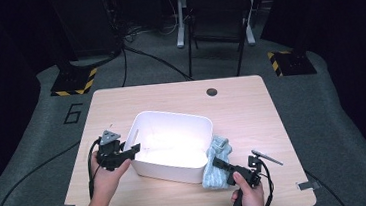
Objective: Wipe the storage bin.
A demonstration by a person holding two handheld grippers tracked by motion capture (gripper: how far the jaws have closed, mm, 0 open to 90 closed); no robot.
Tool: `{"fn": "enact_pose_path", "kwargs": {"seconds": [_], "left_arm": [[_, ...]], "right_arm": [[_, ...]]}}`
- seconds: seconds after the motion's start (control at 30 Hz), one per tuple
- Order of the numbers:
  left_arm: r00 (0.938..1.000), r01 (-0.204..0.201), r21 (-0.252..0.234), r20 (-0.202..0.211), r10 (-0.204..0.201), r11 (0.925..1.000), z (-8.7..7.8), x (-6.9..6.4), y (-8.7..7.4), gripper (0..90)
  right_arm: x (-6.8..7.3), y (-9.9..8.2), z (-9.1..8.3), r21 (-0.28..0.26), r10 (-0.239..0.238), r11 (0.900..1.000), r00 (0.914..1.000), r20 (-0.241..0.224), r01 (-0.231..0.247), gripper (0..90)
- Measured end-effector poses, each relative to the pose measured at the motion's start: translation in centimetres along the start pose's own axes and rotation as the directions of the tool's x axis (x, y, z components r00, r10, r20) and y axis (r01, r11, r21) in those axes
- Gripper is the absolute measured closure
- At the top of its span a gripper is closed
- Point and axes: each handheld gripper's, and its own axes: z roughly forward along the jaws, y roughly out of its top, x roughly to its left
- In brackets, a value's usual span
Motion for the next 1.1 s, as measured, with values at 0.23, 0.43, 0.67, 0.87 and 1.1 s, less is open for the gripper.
{"fn": "enact_pose_path", "kwargs": {"seconds": [0.23,0.43,0.67,0.87,1.1], "left_arm": [[0.9999,-0.004,0.002,-0.012,0.004,1.0,0.0,-0.3,0.0,53.8],[1.0,-0.003,0.001,-0.008,0.003,1.0,-0.2,-0.4,-0.1,49.5],[0.9995,0.025,-0.011,0.022,-0.025,0.9996,-0.6,-0.3,-0.4,42.3],[0.9993,0.028,-0.007,0.023,-0.028,0.9996,-0.7,-0.5,-0.4,42.0],[0.9998,0.019,0.005,0.003,-0.019,0.9998,-0.8,-0.7,-0.4,47.1]], "right_arm": [[-0.8,0.3,0.3,-0.019,-0.001,0.9998,0.9996,-0.027,0.001,69.2],[-1.1,1.2,0.7,-0.046,0.023,0.9987,0.9996,-0.019,-0.023,69.1],[-1.6,2.7,1.4,-0.07,0.002,0.9976,1.0,0.003,-0.002,68.1],[-1.8,2.6,1.6,-0.082,-0.023,0.9963,0.9994,0.028,0.025,67.4],[-3.6,1.0,2.1,-0.045,-0.009,0.9989,0.9889,0.148,0.016,68.2]]}}
